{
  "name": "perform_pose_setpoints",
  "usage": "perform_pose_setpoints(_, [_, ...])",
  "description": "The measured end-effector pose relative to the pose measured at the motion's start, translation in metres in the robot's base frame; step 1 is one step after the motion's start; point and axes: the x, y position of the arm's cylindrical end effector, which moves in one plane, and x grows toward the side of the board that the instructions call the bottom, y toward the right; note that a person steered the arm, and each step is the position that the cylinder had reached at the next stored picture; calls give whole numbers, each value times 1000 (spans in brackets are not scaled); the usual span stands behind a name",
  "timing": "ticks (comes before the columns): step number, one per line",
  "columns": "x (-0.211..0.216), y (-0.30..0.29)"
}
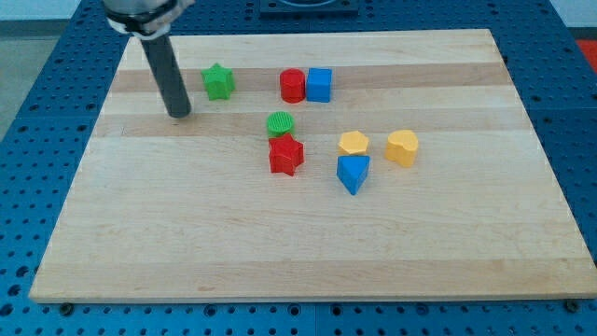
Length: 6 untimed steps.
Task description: Push the green star towards the red circle
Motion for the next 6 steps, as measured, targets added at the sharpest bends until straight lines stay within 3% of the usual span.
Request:
perform_pose_setpoints(2, [-44, -10])
perform_pose_setpoints(6, [-56, 37])
